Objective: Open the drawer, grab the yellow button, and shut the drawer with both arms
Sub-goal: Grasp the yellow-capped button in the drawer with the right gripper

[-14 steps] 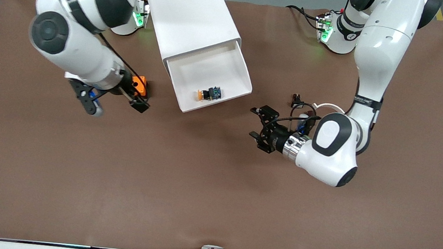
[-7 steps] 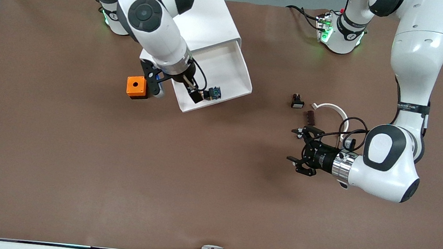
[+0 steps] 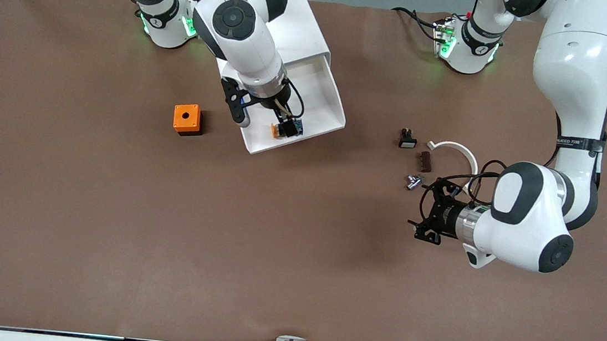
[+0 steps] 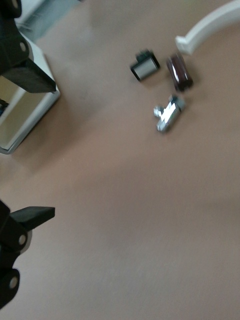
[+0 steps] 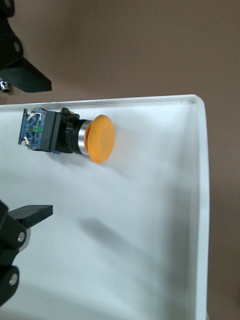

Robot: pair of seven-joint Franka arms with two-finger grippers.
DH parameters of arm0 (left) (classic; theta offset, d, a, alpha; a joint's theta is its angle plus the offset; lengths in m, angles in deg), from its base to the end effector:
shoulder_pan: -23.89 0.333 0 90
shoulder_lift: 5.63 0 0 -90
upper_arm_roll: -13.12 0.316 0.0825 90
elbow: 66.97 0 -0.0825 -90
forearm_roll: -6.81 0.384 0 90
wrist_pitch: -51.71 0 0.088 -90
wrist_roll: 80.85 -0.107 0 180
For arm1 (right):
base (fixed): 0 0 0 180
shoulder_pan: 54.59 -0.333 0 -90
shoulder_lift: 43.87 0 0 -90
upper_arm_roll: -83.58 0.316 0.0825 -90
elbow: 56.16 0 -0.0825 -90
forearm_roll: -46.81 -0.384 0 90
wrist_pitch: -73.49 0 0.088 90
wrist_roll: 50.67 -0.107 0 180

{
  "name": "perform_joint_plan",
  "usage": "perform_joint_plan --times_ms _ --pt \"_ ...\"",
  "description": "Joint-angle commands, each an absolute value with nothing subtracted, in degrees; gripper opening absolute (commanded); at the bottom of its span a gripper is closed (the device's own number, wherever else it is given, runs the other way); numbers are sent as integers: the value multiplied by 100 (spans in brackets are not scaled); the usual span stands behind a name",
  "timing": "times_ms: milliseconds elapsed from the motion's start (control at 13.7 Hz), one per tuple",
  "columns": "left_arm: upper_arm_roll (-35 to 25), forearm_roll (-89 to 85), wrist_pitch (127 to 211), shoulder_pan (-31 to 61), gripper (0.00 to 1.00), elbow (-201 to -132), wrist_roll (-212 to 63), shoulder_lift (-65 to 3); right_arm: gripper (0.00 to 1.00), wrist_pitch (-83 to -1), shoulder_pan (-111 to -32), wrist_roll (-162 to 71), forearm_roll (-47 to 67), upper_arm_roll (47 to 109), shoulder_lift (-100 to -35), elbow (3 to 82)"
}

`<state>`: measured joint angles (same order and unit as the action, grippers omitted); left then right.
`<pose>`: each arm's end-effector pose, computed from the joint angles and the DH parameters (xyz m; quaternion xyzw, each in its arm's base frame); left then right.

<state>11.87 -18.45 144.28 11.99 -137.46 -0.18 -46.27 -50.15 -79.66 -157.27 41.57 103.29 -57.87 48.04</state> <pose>0.6817 -0.2005 0.3380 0.7735 0.5727 -0.2688 0.0365 0.4543 0.4374 0.4216 -0.8381 0.5369 0.0641 0.0717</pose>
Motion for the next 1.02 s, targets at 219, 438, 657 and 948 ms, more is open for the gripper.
perform_joint_plan --times_ms 219,438,657,948 --pt "1171 -1394 15189 684 100 -13764 -1033 -4614 95 -5272 -8052 -16308 4716 10441 -5995 4808" --pt "1189 -1393 15305 587 100 -13799 -1896 -4632 80 -5290 -8043 -16308 4725 10441 -6039 4755" --pt "1163 -1305 15287 499 100 -13799 -2398 -4562 47 -5281 -8043 -16282 4751 10459 -6056 4650" --pt "1075 -1236 15287 201 100 -13799 -2408 -4570 2 -5237 -8008 -16027 4734 10468 -6074 4457"
